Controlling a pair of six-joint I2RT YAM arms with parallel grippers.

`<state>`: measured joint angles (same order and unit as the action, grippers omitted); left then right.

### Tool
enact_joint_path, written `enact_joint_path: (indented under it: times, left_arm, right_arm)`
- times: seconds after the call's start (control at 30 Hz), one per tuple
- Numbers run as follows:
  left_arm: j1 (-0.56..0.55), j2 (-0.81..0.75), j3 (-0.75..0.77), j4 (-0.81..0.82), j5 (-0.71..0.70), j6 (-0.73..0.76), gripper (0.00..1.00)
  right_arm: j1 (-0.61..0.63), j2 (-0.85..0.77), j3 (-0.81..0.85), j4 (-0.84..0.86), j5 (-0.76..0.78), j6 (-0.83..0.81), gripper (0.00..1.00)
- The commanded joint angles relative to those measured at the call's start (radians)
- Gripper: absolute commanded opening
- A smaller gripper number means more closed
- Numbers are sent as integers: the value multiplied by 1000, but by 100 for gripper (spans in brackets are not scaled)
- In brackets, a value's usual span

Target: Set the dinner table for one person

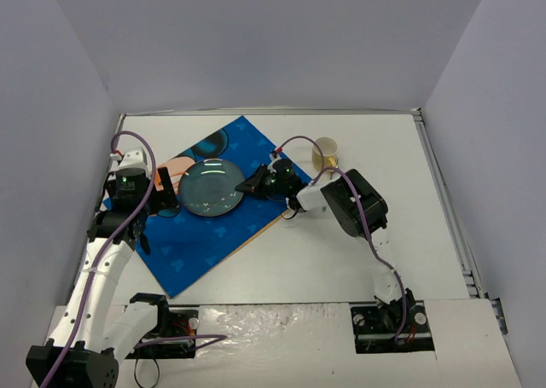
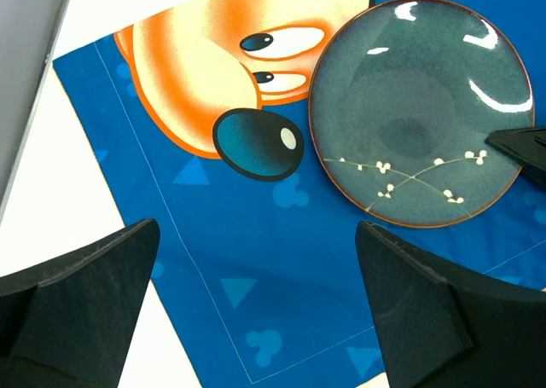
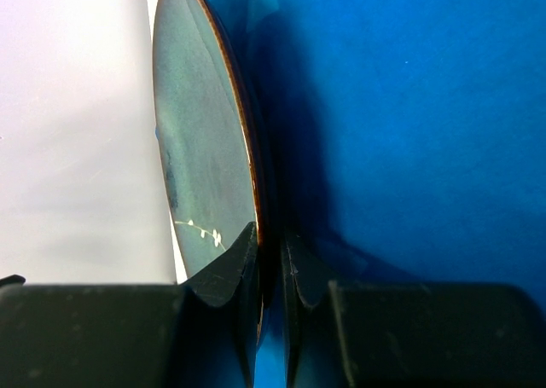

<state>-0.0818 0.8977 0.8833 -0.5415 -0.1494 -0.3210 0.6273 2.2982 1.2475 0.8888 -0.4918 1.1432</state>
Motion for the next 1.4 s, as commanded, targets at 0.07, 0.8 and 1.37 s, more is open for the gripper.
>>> enact_joint_path:
  times: [0.07, 0.8, 1.37]
  left_arm:
    - [8, -14, 17, 44, -21, 17, 97]
    - [10, -12, 17, 43, 3, 18, 97]
    - [9, 7, 23, 35, 26, 14, 97]
  right_arm:
    - [17, -124, 36, 71, -72, 22, 14]
    - [-43, -591, -41, -756, 456, -713, 80]
    - [-419, -720, -12, -946, 383, -1123, 73]
